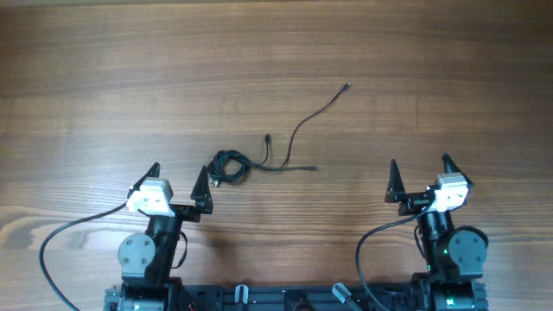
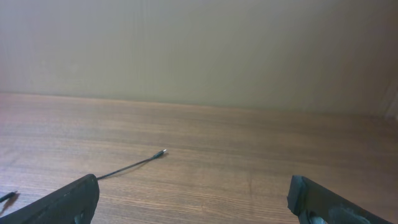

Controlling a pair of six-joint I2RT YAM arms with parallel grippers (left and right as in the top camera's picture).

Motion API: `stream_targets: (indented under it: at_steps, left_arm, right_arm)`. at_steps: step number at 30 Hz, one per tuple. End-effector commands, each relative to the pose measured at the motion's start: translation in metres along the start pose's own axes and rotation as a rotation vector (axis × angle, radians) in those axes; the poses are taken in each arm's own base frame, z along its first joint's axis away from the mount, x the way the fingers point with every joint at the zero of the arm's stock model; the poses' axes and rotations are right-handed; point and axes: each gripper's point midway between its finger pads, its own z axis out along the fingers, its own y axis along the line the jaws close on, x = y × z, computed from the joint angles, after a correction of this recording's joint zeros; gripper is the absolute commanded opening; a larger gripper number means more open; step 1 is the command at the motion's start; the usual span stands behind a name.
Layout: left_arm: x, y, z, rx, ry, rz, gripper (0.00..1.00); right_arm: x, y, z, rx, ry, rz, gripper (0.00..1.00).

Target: Untangle cables

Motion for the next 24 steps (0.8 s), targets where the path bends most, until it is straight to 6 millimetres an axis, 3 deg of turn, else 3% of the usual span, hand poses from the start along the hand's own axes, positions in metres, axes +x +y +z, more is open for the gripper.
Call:
stream_targets:
  at_steps: [1, 24]
  left_arm:
    - [0.0012, 0.0037, -0.0002, -0.018, -0.003, 0.016, 1.0]
    - [0.0012, 0.0037, -0.0002, -0.018, -0.003, 0.016, 1.0]
  right_arm:
    - [-0.0017, -0.0035, -0.0004, 0.019, -0.008, -0.02, 1.0]
    - [-0.0017, -0.0034, -0.0004, 0.018, -0.008, -0.02, 1.0]
